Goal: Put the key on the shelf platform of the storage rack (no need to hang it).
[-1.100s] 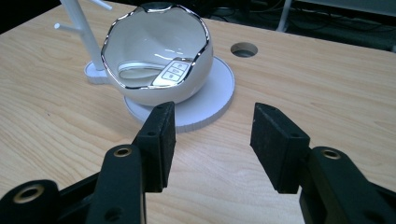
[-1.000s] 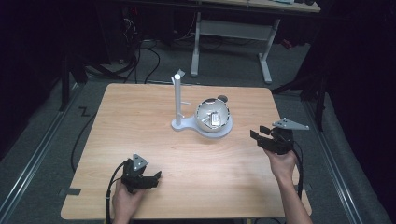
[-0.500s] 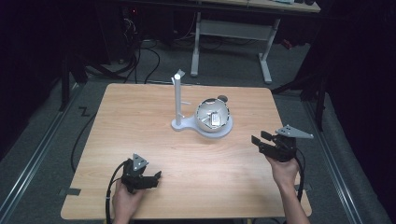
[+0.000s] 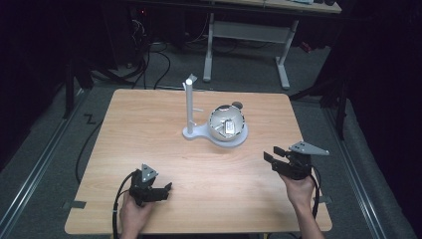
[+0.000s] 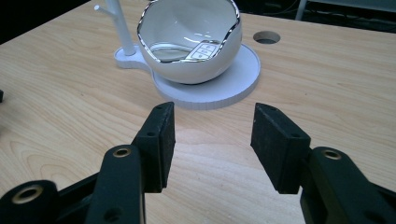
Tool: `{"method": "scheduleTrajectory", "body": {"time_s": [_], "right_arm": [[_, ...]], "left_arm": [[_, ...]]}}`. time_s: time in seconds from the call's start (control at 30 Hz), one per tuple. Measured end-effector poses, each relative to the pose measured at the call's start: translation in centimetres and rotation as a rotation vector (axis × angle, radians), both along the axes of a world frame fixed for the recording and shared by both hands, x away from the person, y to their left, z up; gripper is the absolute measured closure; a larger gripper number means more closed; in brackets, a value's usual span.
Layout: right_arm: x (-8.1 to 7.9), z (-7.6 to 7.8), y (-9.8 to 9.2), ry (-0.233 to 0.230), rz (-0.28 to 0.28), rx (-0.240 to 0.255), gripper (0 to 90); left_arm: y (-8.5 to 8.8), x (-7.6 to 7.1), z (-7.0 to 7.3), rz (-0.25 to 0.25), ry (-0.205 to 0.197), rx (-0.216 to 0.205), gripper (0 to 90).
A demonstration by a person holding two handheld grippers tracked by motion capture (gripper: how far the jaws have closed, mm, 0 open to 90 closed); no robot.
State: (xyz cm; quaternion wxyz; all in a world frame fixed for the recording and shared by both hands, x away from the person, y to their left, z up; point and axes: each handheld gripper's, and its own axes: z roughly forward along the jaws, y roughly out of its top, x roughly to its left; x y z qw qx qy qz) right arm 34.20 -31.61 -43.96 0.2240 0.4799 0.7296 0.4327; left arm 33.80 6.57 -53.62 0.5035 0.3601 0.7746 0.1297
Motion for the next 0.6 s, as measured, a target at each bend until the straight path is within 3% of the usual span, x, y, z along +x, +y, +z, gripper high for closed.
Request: {"method": "scheduleTrajectory", "body": {"time_s": [0.6], "right_arm": [[-0.7, -1.9, 1.2, 0.023, 0.022, 0.022, 49.6]], "left_arm": [[0.0, 0.0, 0.0, 0.0, 0.0, 0.0, 15.1]]}}
